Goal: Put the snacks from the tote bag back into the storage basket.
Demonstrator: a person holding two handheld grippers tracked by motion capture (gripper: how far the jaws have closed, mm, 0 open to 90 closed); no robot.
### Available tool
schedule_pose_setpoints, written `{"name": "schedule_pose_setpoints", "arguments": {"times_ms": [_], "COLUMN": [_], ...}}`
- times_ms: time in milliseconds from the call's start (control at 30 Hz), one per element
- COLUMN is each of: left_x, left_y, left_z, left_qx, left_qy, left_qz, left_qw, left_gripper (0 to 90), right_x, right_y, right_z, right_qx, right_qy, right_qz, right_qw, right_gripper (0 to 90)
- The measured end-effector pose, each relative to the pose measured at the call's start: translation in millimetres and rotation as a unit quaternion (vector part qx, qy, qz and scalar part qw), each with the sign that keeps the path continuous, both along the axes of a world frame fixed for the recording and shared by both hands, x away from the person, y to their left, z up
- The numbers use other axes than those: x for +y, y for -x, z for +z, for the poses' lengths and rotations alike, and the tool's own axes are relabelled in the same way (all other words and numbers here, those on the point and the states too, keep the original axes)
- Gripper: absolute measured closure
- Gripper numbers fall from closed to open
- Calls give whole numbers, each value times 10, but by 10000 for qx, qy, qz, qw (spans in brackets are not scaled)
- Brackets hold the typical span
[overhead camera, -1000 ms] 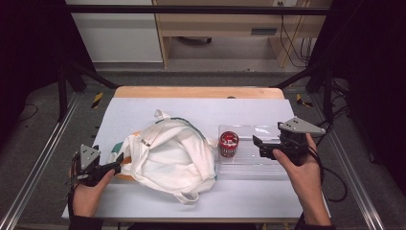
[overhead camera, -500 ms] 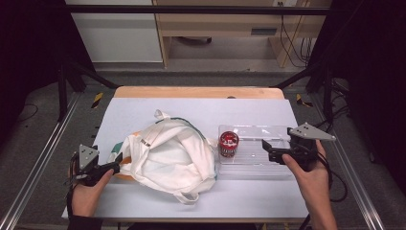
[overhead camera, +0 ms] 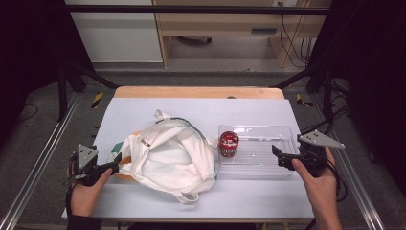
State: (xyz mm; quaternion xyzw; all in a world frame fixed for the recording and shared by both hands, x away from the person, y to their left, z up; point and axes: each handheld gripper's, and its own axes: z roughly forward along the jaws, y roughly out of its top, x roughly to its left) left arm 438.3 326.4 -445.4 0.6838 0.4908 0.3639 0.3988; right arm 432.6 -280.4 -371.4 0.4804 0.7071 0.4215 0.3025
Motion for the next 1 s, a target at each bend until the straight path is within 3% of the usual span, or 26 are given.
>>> {"name": "schedule_pose_setpoints", "arguments": {"times_ms": [667, 1000], "left_x": [27, 13], "left_y": [-8, -11], "left_z": [-12, -14], "left_qx": [23, 44], "left_qy": [-10, -13], "left_qz": [-32, -54], "left_qw": [10000, 10000], "left_gripper": [52, 52], "right_x": [-279, -343], "right_y": [89, 182], "right_z": [-280, -410], "right_qx": [211, 327], "right_qy": [-91, -258], "right_qz": [-397, -499], "right_qw": [9989, 9979], "right_gripper": [55, 56]}}
